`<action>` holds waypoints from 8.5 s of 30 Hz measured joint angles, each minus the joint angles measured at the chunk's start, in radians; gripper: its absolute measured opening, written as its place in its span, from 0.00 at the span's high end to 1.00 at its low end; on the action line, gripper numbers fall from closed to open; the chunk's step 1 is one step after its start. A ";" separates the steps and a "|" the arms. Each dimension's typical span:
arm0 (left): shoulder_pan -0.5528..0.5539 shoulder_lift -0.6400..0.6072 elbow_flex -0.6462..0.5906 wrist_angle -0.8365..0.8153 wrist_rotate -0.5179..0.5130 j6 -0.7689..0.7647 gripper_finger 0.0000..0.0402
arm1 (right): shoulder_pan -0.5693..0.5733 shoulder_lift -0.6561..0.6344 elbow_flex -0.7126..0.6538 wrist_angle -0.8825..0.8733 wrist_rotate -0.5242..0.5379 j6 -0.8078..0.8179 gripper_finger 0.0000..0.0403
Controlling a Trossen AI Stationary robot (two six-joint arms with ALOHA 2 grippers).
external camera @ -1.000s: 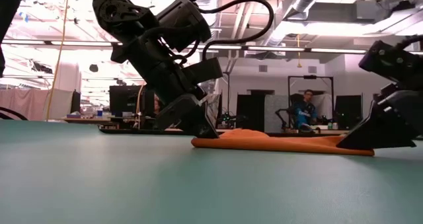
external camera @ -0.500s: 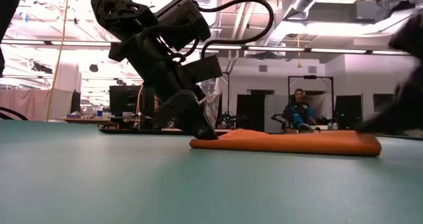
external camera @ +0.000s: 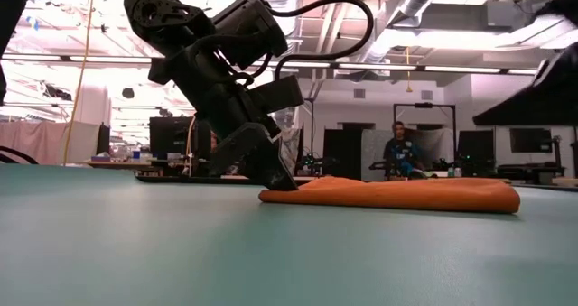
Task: Roll towel
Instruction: Roll the orange towel
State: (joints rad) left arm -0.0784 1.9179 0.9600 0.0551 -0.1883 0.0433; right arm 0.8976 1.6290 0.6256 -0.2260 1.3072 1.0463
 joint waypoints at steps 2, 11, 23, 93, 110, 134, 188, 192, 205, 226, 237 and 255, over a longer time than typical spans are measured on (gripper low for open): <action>0.000 0.000 -0.001 0.004 -0.001 0.000 1.00 | -0.013 0.037 -0.001 0.006 0.000 0.039 0.79; 0.000 0.000 -0.001 0.007 -0.001 -0.054 1.00 | -0.043 0.251 -0.001 0.105 -0.060 0.170 0.79; -0.125 0.000 0.000 -0.009 -0.028 -0.400 1.00 | -0.034 0.249 0.002 0.099 -0.226 0.262 0.79; -0.301 0.000 0.000 -0.049 -0.241 -0.576 1.00 | -0.103 0.223 -0.077 0.274 -0.393 -0.263 0.62; -0.336 -0.018 0.026 -0.040 -0.292 -0.540 1.00 | -0.100 0.165 -0.063 0.256 -0.480 -0.257 0.96; -0.346 -0.034 -0.384 0.885 -0.315 -0.046 1.00 | -0.116 0.160 -0.063 0.256 -0.498 -0.268 0.95; -0.247 -0.169 -0.293 0.725 -0.172 0.056 1.00 | -0.461 -0.285 -0.062 0.077 -1.370 0.087 0.95; -0.170 -0.144 -0.289 0.748 0.003 0.121 1.00 | -0.455 -0.285 -0.062 0.071 -1.368 0.073 0.95; -0.111 0.085 -0.161 0.683 0.139 0.184 1.00 | -0.451 -0.286 -0.061 0.043 -1.362 0.100 0.95; -0.127 0.080 -0.152 0.502 0.215 -0.063 1.00 | -0.471 -0.371 -0.060 -0.046 -1.404 0.313 0.95; -0.139 0.081 -0.154 0.506 0.193 -0.041 1.00 | -0.535 -0.364 -0.060 -0.052 -1.409 0.265 0.95; -0.140 0.084 -0.156 0.531 0.200 -0.052 1.00 | -0.599 -0.283 -0.060 -0.084 -1.362 0.185 0.95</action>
State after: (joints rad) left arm -0.2180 2.0014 0.8036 0.5857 0.0120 -0.0088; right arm 0.2986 1.3459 0.5655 -0.3102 -0.0543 1.2314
